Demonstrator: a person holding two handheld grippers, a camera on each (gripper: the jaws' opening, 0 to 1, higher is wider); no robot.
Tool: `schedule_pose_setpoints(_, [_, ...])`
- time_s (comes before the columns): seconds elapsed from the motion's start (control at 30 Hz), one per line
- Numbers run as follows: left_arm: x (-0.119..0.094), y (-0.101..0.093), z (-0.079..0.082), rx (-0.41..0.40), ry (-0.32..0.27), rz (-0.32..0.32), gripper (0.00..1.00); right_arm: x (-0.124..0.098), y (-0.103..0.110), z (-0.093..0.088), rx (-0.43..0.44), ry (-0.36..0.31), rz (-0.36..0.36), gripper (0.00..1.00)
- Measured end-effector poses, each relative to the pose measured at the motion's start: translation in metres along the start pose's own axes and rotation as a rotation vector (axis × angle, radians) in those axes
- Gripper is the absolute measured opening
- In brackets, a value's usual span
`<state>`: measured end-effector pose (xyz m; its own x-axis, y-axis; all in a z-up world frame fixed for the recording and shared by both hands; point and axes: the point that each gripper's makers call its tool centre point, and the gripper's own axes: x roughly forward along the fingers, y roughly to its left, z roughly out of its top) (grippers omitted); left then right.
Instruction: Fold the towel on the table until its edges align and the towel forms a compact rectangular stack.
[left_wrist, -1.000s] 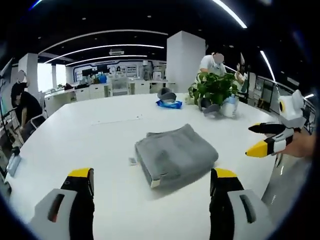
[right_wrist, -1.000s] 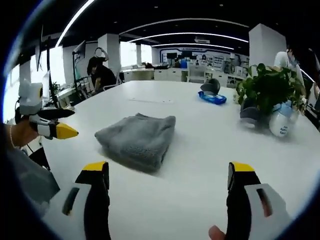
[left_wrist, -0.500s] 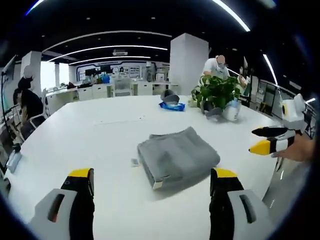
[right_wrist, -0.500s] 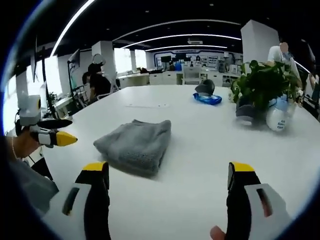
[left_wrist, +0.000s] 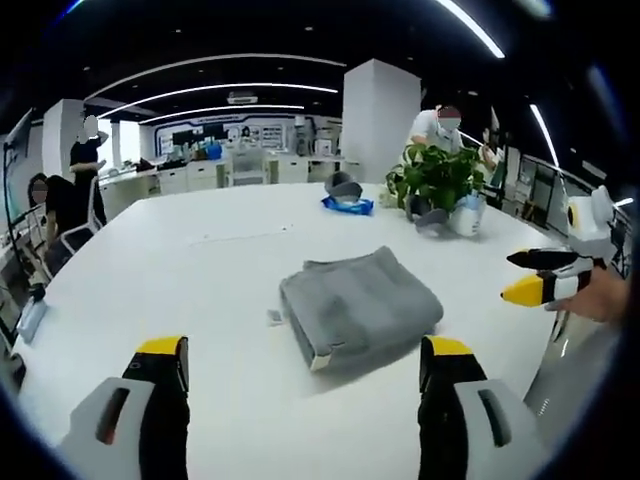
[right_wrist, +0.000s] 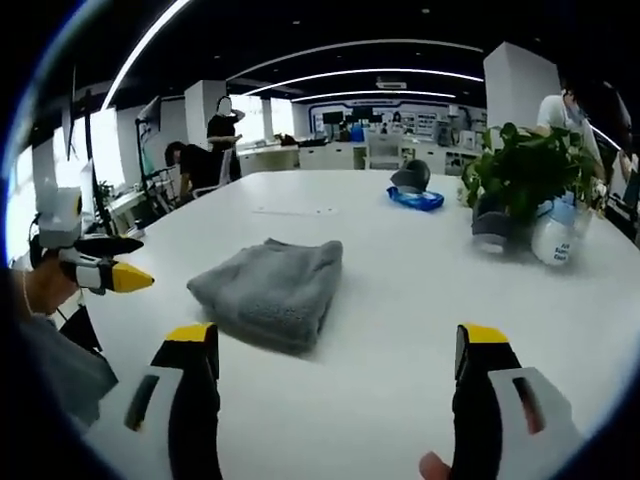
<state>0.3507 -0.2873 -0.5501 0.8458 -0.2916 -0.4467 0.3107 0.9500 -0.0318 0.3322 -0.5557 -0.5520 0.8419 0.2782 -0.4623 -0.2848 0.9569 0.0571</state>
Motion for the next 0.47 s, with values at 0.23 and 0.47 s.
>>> schedule_pose_setpoints(0.23, [0.0, 0.002, -0.009, -0.009, 0.035, 0.005, 0.96, -0.004, -0.005, 0.005, 0.028, -0.022, -0.016, 0.98])
schedule_pose_setpoints(0.47, [-0.003, 0.003, -0.011, -0.006, 0.044, 0.009, 0.94, -0.003, -0.001, 0.005, 0.025, -0.02, -0.008, 0.97])
